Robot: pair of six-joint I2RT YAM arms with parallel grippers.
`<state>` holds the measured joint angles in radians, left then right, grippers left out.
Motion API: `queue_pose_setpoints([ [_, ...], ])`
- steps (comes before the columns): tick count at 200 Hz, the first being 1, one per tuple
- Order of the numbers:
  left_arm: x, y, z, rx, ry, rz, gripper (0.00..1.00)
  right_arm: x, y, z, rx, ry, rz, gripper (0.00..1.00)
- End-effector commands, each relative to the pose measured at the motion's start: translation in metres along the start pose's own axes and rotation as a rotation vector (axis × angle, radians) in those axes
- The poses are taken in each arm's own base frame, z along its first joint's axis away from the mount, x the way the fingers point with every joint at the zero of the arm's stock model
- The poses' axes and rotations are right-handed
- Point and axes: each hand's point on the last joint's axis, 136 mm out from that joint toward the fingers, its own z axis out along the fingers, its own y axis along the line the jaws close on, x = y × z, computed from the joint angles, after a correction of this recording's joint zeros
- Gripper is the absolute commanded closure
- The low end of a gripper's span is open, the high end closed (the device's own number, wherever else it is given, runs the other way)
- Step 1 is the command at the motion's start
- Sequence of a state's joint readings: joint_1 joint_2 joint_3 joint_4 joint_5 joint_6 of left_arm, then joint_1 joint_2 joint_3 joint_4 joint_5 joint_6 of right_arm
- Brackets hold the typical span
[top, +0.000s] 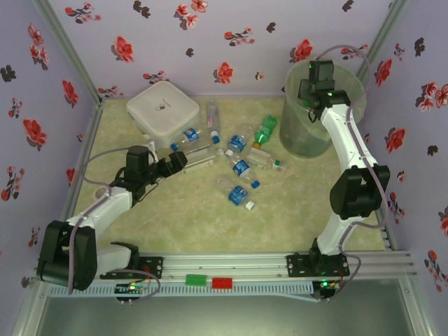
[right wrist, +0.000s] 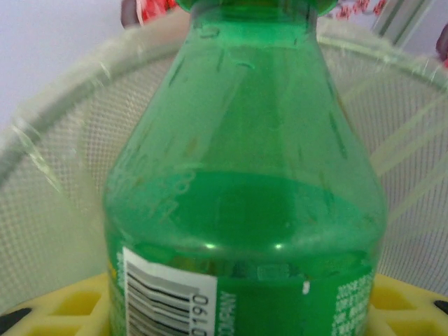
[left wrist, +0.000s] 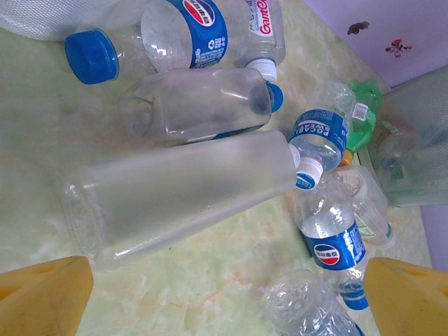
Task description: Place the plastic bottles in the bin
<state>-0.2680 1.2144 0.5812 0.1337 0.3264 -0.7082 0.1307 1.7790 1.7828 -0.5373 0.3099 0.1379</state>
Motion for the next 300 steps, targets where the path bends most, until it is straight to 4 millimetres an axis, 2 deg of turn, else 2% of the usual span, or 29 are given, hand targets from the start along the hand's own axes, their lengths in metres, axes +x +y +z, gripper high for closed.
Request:
queue_pose_setpoints([
  [1,-0.006,-0.007,0.000,0.017,0.006,0.024,0.00,-0.002,-0.002,0.001,-0.003,-0.015,0.053,0.45],
  [17,-0.007,-0.007,-0.001,0.014,0.008,0.033,0.00,-0.015,-0.005,-0.008,0.000,-0.057,0.066,0.26],
  [35,-0.010,-0.010,-0.001,0.009,0.014,0.064,0.00,-0.037,-0.009,-0.028,0.001,-0.125,0.078,0.01],
  [57,-0.018,-0.017,-0.001,0.009,0.016,0.120,0.00,-0.062,-0.013,-0.061,-0.024,-0.197,0.089,0.00],
  [78,-0.029,-0.024,0.003,0.014,0.010,0.169,0.00,-0.075,-0.010,-0.096,-0.104,-0.260,0.124,0.00],
  [107,-0.042,-0.027,0.017,0.000,0.033,0.263,0.00,-0.065,0.011,-0.135,-0.259,-0.295,0.183,0.00],
  [131,-0.046,-0.026,0.034,-0.017,0.101,0.346,0.00,-0.039,0.042,-0.161,-0.389,-0.286,0.190,0.00],
  [153,-0.047,-0.024,0.047,-0.041,0.182,0.398,0.00,0.001,0.079,-0.174,-0.517,-0.222,0.182,0.00],
  [192,-0.034,-0.014,0.057,-0.068,0.285,0.439,0.00,0.094,0.134,-0.176,-0.654,-0.066,0.185,0.00],
  [211,-0.024,-0.009,0.058,-0.082,0.309,0.435,0.00,0.136,0.153,-0.171,-0.677,0.023,0.209,0.00],
  [233,-0.010,-0.001,0.062,-0.112,0.342,0.451,0.00,0.175,0.168,-0.163,-0.696,0.101,0.245,0.00],
  [260,-0.001,0.009,0.071,-0.165,0.359,0.465,0.00,0.211,0.182,-0.151,-0.694,0.192,0.257,0.00],
  [276,0.003,0.016,0.076,-0.189,0.369,0.468,0.00,0.225,0.189,-0.145,-0.694,0.245,0.253,0.00],
  [300,0.015,0.023,0.083,-0.211,0.407,0.464,0.00,0.231,0.193,-0.140,-0.690,0.264,0.256,0.00],
])
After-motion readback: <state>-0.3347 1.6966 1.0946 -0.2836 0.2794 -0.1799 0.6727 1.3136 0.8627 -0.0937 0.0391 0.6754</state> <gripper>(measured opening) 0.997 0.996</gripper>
